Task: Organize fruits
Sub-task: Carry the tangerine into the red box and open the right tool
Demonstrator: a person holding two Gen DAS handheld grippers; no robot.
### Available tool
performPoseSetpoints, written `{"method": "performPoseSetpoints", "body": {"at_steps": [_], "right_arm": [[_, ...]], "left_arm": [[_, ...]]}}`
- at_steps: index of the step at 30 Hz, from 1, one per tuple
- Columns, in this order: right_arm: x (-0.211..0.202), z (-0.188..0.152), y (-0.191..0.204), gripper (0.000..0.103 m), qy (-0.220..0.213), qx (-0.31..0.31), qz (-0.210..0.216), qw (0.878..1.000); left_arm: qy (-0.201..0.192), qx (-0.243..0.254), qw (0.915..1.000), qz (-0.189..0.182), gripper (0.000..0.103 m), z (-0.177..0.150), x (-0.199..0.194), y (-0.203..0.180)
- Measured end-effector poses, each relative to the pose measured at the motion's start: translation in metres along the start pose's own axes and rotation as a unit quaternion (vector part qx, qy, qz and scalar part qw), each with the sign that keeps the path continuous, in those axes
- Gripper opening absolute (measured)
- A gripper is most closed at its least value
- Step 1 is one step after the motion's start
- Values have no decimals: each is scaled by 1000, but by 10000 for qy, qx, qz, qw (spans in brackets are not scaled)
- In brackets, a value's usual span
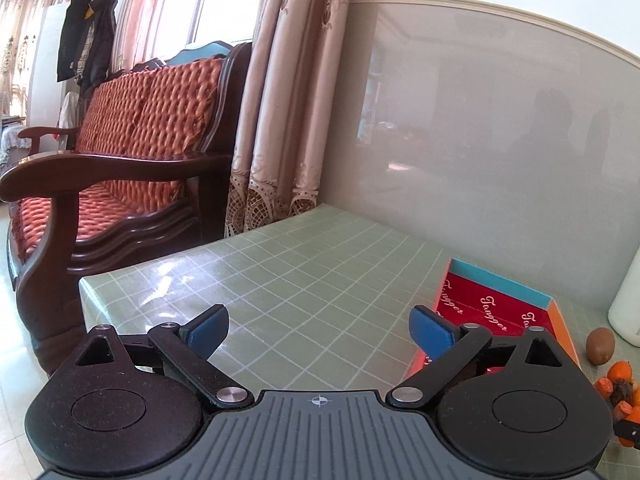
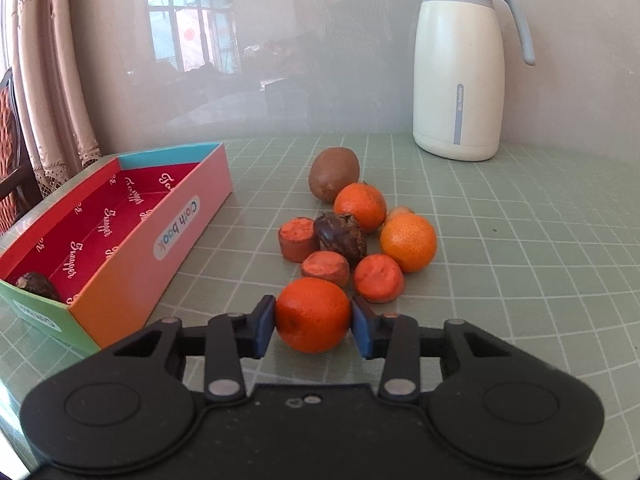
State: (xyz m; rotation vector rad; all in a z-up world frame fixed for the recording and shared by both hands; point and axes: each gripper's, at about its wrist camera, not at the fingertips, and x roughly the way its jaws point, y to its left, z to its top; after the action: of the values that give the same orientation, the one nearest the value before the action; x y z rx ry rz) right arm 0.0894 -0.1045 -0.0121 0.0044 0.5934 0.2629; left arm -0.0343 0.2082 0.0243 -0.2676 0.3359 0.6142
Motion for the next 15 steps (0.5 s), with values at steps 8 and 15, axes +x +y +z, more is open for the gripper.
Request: {"method": "performPoseSetpoints", "body": {"at_steps": [8,15], "right_arm": [[-14,24,42,39,-488,-439,878,9940],[9,40,98,39,-444,-807,1534,9839]], "left_arm": [[39,-127,9997,194,99,-4,2,11],[6,-52,9997,254,100,-5,1,14]]}}
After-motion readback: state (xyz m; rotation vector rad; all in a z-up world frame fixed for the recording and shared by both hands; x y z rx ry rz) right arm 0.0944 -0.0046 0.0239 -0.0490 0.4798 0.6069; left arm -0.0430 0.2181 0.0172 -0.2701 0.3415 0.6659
